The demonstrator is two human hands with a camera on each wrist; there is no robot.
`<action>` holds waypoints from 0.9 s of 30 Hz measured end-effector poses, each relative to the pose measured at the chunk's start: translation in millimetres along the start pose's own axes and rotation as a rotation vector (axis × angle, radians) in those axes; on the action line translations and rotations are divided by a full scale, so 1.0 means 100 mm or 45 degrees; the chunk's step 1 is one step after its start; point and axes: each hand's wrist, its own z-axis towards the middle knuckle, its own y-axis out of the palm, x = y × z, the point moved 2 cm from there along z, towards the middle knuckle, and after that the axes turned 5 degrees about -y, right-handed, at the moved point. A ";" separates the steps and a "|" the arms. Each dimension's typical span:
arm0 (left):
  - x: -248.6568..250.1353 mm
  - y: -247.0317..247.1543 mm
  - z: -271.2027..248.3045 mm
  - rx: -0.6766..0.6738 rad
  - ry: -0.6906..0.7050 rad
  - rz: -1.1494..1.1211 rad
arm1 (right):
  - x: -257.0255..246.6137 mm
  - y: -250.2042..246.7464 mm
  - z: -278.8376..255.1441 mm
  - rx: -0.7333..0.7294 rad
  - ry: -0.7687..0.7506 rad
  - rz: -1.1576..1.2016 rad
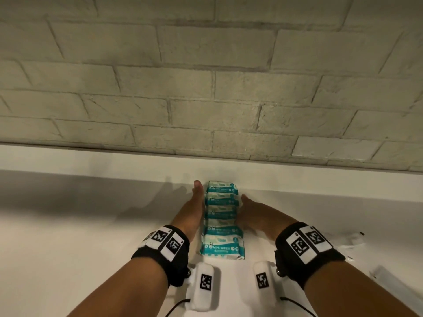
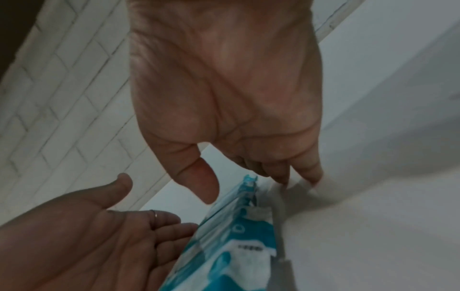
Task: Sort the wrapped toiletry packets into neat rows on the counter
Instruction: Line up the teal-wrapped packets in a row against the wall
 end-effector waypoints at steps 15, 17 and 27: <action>0.23 -0.07 -0.12 -0.080 0.064 0.617 | 0.01 -0.30 0.27 0.121 -0.105 0.127; 0.28 0.02 -0.34 -0.248 0.114 0.989 | -0.08 -0.32 0.24 0.097 -0.143 0.019; -0.06 0.15 -0.50 -0.154 0.339 2.054 | -0.33 -0.01 0.32 -0.111 -0.314 -1.039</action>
